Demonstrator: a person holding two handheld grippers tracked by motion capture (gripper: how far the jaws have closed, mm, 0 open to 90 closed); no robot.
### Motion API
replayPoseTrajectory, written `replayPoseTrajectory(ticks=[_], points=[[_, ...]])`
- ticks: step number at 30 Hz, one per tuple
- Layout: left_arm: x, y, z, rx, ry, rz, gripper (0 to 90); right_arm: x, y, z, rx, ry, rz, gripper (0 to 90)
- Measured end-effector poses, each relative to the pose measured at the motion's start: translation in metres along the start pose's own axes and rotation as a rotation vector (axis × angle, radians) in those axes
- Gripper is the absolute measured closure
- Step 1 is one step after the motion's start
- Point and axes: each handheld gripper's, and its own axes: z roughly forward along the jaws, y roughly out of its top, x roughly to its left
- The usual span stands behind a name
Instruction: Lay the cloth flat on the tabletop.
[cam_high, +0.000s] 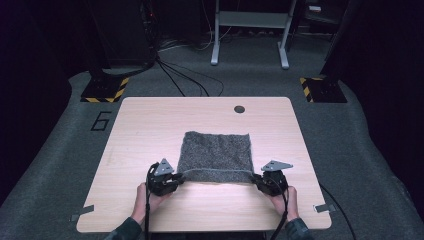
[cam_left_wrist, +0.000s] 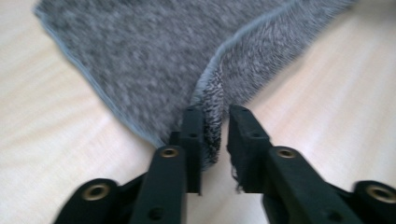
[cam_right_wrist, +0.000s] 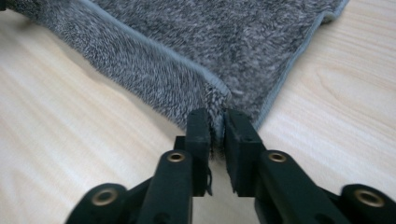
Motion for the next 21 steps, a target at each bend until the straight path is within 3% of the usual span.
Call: replayPoseTrajectory(ticks=[4,7,11,12,15,18,21], points=[[0.000,-0.011,-0.014,0.030,-0.052,-0.013,61.1,-0.002,-0.004,-0.016,-0.011,0.006,0.001,71.3],[0.002,-0.016,-0.026,0.030,-0.048,-0.036,51.6,-0.006,-0.004,-0.030,-0.033,0.013,0.025,64.9],[0.011,-0.010,-0.037,0.010,-0.001,-0.056,38.7,-0.012,0.003,-0.039,-0.048,0.009,0.057,51.6],[0.015,-0.005,-0.037,0.007,0.020,-0.041,36.0,-0.013,0.006,-0.038,-0.048,0.001,0.060,47.4],[0.025,0.014,-0.030,-0.001,0.063,-0.028,29.7,-0.012,0.018,-0.027,-0.031,-0.028,0.056,38.1],[0.032,0.032,-0.011,-0.001,0.068,-0.039,24.7,-0.008,0.029,-0.008,0.009,-0.061,0.039,26.7],[0.034,0.044,0.013,0.018,0.044,-0.021,23.4,-0.002,0.038,0.015,0.027,-0.079,0.031,20.4]])
